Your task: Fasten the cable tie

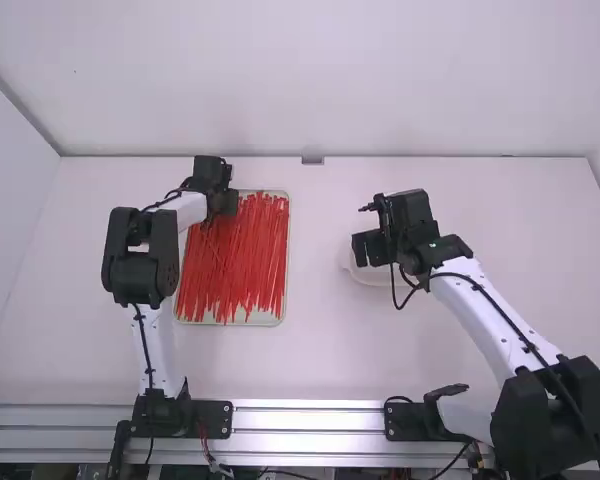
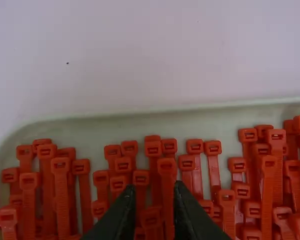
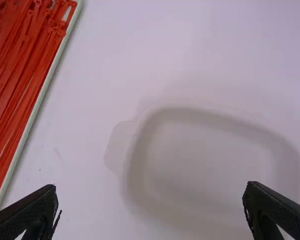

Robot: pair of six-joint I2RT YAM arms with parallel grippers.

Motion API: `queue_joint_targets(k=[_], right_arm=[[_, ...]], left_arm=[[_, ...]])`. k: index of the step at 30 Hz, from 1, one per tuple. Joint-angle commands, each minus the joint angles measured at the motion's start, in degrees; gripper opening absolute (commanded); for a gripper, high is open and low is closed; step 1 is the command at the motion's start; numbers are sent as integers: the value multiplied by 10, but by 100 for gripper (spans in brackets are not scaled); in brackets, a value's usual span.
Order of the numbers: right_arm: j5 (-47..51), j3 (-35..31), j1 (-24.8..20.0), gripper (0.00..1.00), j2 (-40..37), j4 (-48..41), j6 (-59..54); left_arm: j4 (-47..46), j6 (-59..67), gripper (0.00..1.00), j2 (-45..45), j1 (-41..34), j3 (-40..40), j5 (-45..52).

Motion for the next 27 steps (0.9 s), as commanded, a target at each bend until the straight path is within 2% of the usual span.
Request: queue_joint_targets(k=[1,27], right_arm=[[-1,20,-2,98,1,-1,-1],[-1,20,-1,98,1,5,0]], left_arm=[[-5,3,20,-15,0,-8,-4],[-13,2,21,-15,0,-8,-19]])
